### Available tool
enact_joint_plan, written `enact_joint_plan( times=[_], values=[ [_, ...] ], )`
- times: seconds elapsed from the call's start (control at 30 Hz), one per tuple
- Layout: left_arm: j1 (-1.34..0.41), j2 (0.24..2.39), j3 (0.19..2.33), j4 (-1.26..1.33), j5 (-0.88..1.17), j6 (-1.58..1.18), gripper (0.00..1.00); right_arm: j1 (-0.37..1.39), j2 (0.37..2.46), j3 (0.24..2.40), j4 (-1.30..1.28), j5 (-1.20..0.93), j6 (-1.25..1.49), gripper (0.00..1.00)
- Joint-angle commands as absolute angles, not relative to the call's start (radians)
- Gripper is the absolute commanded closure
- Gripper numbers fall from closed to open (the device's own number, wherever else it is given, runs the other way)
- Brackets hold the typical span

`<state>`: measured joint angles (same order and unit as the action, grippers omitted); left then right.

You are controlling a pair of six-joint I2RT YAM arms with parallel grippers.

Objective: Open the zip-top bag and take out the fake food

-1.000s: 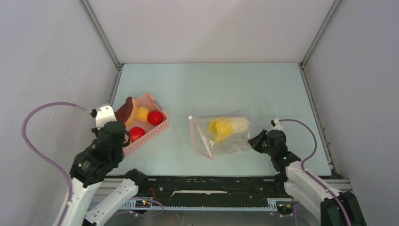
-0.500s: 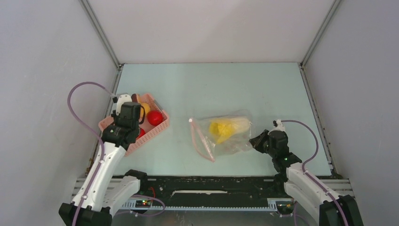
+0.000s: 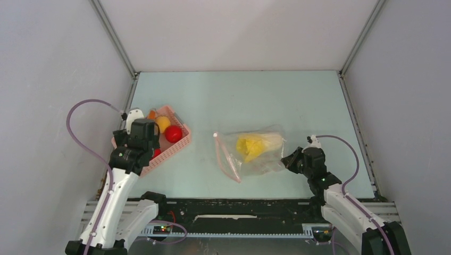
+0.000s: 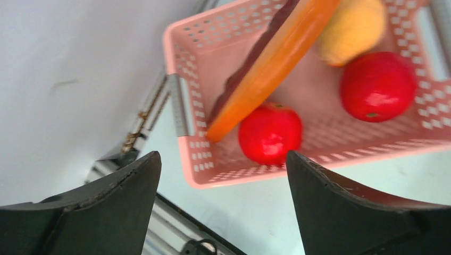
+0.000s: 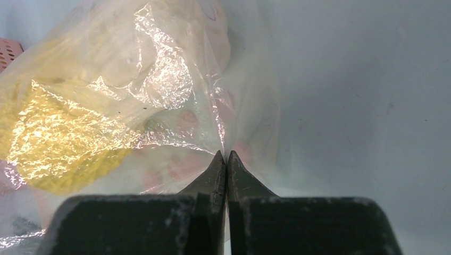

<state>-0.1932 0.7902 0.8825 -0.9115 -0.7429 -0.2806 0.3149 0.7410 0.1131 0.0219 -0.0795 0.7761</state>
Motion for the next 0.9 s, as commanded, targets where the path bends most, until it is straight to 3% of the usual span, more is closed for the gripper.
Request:
enact_joint_plan(
  times=[0.0, 0.4, 0.53, 0.7, 0.87],
  values=[
    [-0.226, 0.731, 0.968, -0.931, -0.484, -0.360, 0.10, 0.319, 0.744, 0.166, 0.008, -0.105, 0.750, 0.99],
    [-0.511, 0.666, 0.684, -0.533, -0.038, -0.683, 0.15, 0.341, 0.734, 0.208, -0.073, -0.111, 0.727, 0.95],
    [-0.601, 0.718, 0.600, -0.388, -0.026, -0.762, 0.22, 0.347, 0.733, 0.219, -0.087, -0.117, 0.724, 0.94],
    [-0.694, 0.796, 0.492, -0.190, -0.067, -0.848, 0.38, 0.358, 0.751, 0.230, -0.080, -0.135, 0.710, 0.93],
    [-0.792, 0.936, 0.492, -0.029, -0.064, -0.880, 0.47, 0.379, 0.788, 0.235, -0.050, -0.152, 0.709, 0.93]
  ],
)
